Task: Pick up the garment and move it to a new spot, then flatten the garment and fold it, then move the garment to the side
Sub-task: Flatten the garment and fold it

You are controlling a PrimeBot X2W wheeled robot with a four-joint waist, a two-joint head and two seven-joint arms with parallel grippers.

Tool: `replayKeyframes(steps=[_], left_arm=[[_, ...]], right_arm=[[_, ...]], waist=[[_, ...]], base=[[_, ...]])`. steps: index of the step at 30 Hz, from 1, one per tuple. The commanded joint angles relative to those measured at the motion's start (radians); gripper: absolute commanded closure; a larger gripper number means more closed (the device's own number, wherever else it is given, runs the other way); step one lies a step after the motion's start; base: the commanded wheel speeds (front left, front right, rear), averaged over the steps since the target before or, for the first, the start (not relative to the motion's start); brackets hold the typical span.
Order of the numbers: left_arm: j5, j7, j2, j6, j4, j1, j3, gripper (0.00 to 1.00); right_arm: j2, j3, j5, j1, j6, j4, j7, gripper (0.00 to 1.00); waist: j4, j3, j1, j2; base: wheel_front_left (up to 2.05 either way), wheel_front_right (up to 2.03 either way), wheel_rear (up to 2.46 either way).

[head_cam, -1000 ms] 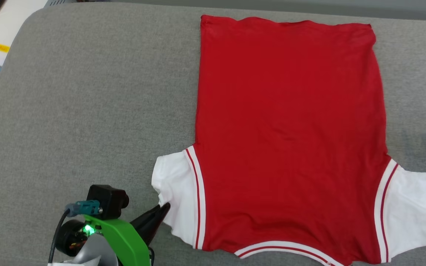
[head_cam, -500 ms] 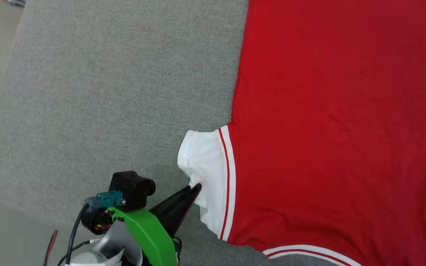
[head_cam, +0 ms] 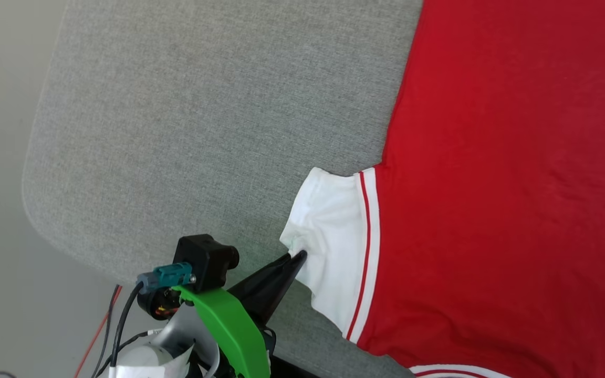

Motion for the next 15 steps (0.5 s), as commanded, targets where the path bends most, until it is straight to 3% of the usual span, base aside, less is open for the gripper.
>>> replayKeyframes(steps=[1, 4, 5, 6, 7, 15], left_arm=[[0.011, -0.006, -0.006, -0.005, 0.003, -0.021, 0.001, 1.0], [0.011, -0.01, -0.007, -0.006, 0.008, -0.022, 0.001, 1.0], [0.01, -0.011, -0.008, -0.006, 0.01, -0.023, 0.001, 1.0], [0.01, -0.011, -0.009, -0.006, 0.012, -0.023, 0.0, 1.0], [0.01, -0.012, -0.009, -0.006, 0.014, -0.023, 0.0, 1.0], [0.007, -0.013, -0.008, -0.002, 0.026, -0.026, 0.004, 1.0]], right_arm=[[0.01, 0.005, -0.008, 0.003, -0.001, 0.011, 0.014, 0.0], [0.011, 0.013, -0.011, 0.024, -0.001, 0.009, 0.029, 0.0], [0.009, 0.019, -0.01, 0.035, -0.001, 0.006, 0.035, 0.27], [0.007, 0.022, -0.008, 0.044, -0.001, 0.003, 0.039, 0.78], [0.007, 0.02, -0.006, 0.052, -0.001, 0.002, 0.042, 1.0], [0.001, 0.002, -0.01, 0.09, -0.001, -0.008, 0.046, 1.0]], waist=[[0.019, 0.018, -0.0001, 0.0], [0.02, 0.021, -0.0001, 0.0], [0.02, 0.021, -0.0001, 0.0], [0.02, 0.021, -0.0001, 0.0], [0.02, 0.02, -0.0001, 0.0], [0.008, -0.001, -0.0001, 0.0]], base=[[0.0, 0.0, 0.0], [0.0, 0.0, 0.0], [0.0, 0.0, 0.0], [0.0, 0.0, 0.0], [0.0, 0.0, 0.0], [0.0, 0.0, 0.0]])
